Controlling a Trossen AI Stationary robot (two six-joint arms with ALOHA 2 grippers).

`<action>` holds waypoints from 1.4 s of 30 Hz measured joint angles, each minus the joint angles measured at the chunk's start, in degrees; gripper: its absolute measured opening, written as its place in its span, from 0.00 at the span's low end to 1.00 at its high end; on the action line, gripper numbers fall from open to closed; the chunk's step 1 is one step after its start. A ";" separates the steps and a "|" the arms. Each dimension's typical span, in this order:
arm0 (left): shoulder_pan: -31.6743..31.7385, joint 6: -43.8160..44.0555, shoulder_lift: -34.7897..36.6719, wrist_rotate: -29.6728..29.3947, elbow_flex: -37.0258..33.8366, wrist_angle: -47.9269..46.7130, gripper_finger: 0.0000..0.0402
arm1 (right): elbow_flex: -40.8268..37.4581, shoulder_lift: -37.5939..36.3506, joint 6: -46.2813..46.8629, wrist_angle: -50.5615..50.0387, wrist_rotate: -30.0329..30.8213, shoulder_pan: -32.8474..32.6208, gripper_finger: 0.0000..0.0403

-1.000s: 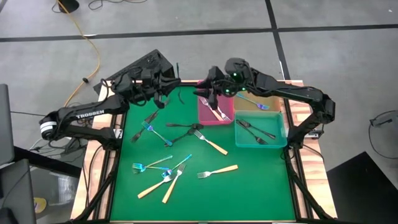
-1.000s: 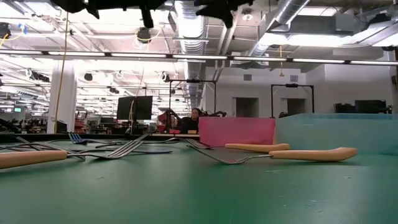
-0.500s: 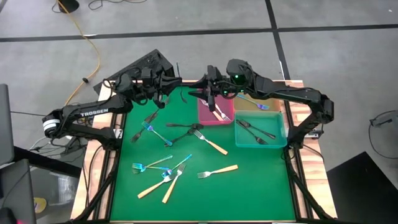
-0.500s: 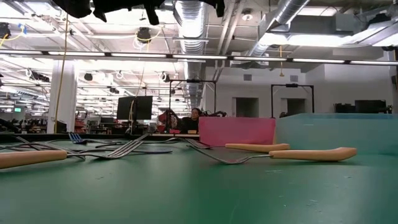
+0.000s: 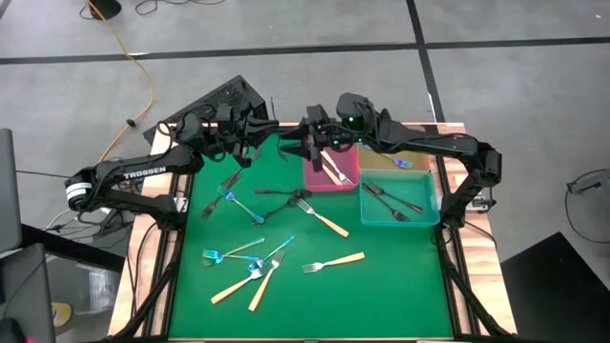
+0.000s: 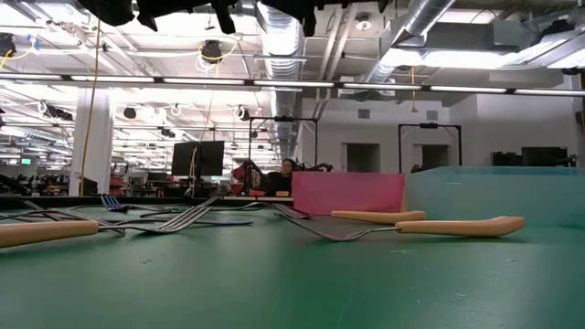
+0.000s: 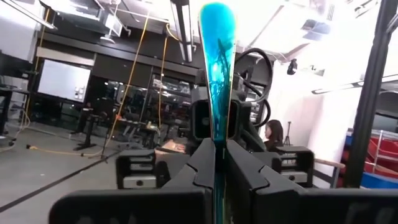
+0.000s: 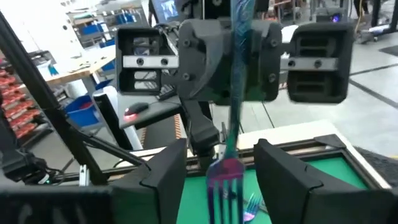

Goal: Sort silverware by color (type)
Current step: Put the blue fork into the orange bin

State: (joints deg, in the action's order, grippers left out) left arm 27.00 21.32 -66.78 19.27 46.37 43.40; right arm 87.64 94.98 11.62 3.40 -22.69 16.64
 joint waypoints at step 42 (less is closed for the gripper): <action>-2.12 3.31 -4.83 2.18 0.87 8.49 0.00 | 0.04 -0.04 -0.96 -0.50 -0.32 -0.22 0.41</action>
State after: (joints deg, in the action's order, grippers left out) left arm 24.88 24.63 -71.61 21.44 47.24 51.89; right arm 87.68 94.94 10.66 2.89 -23.00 16.43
